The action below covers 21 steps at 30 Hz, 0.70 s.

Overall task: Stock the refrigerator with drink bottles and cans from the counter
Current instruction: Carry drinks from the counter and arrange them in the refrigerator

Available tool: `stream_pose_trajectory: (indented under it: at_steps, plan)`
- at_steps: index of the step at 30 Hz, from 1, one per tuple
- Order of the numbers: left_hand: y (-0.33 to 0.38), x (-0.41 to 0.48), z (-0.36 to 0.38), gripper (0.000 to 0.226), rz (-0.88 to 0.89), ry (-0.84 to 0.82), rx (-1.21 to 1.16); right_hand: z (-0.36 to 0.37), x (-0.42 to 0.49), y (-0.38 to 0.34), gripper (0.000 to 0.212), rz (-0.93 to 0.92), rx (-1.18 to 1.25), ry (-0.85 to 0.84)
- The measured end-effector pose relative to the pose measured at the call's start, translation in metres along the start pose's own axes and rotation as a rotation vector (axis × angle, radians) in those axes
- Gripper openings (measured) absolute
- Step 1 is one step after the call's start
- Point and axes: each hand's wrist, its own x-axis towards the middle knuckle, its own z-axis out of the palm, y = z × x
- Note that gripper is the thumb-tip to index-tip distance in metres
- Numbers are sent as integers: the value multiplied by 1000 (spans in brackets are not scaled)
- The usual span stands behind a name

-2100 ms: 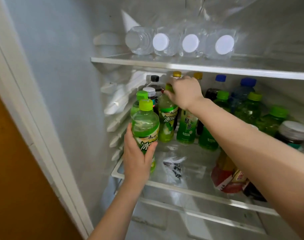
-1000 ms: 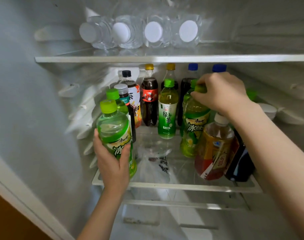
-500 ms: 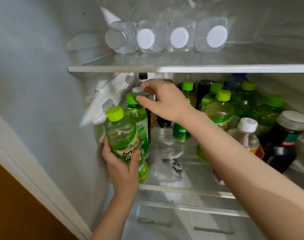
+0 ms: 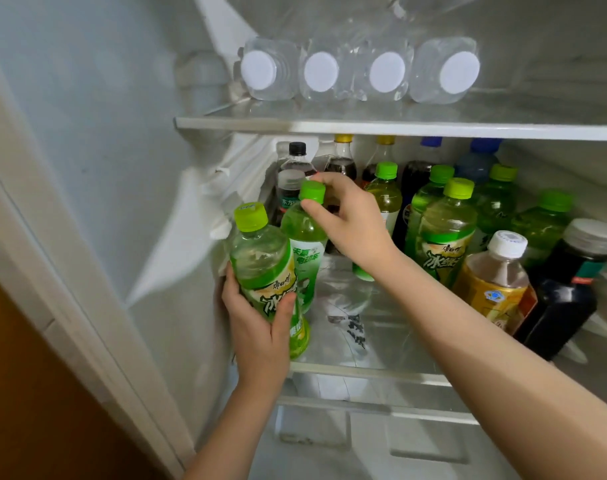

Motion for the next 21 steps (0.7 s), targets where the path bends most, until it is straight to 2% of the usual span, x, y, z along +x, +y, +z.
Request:
stream_pose_trajectory:
  at_steps: [8, 13, 17, 21]
  plan:
    - [8, -4, 17, 78, -25, -69, -69, -48, -12, 22, 41, 58, -208, 95]
    - [-1, -3, 20, 74, -15, -53, -79, -48, -11, 29, 44, 46, -255, 141]
    - [-3, -3, 22, 75, -11, -59, -72, -44, -8, 26, 38, 49, -270, 178]
    - [-1, 0, 22, 74, 24, -79, -72, -48, 12, 16, 27, 157, -370, 58]
